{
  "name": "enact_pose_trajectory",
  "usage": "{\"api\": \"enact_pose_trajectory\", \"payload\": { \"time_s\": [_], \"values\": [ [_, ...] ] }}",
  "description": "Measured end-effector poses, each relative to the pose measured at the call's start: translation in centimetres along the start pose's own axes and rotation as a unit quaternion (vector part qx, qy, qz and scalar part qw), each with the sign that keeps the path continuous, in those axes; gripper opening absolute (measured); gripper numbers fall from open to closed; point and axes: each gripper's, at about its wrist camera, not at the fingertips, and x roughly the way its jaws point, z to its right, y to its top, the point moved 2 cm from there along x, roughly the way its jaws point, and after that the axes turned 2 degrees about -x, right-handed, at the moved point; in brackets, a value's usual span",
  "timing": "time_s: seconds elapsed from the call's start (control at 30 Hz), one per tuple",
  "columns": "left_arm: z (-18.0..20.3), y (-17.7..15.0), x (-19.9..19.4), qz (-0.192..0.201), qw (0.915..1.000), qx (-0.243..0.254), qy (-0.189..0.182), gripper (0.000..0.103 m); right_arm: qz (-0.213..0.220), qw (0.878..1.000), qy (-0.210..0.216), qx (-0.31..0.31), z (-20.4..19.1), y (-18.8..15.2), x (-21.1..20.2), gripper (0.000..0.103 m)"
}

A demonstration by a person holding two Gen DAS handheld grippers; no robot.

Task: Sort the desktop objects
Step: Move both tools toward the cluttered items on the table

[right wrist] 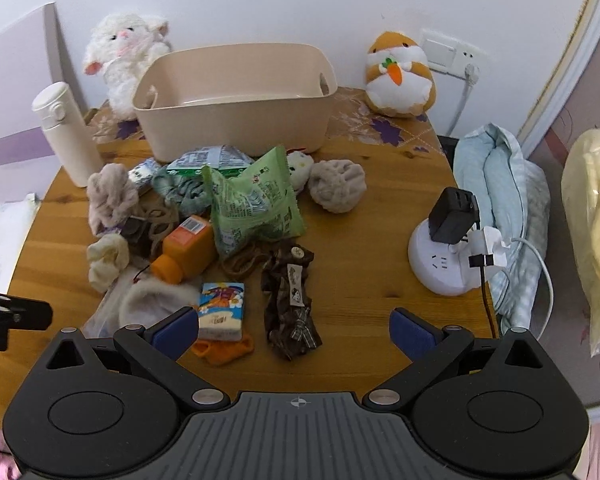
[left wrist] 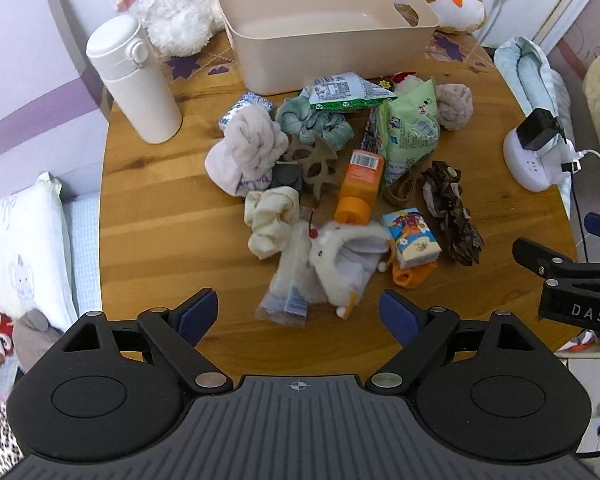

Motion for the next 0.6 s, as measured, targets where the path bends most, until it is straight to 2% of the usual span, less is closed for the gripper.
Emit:
{"api": "enact_pose_trajectory", "payload": {
  "time_s": [0.17, 0.33, 0.6],
  "values": [
    [-1.0, 1.3, 1.5, -0.007, 0.9999, -0.015, 0.005, 0.089, -0.019, 1.0, -0.001, 0.003, -0.3, 0.4, 2.0, 0.103],
    [-1.3, 2.4, 3.4, -0.021, 0.9991, -0.037, -0.001, 0.089, -0.028, 0.999, 0.02, -0.03, -0.5, 0.9, 4.3, 0.103],
    [-2.0, 4.0, 5.7, -0.018, 0.9953, -0.093, 0.021, 0.089, -0.056, 0.995, 0.037, -0.077, -0.1, 2.0, 8.2, 0.103]
  ]
}}
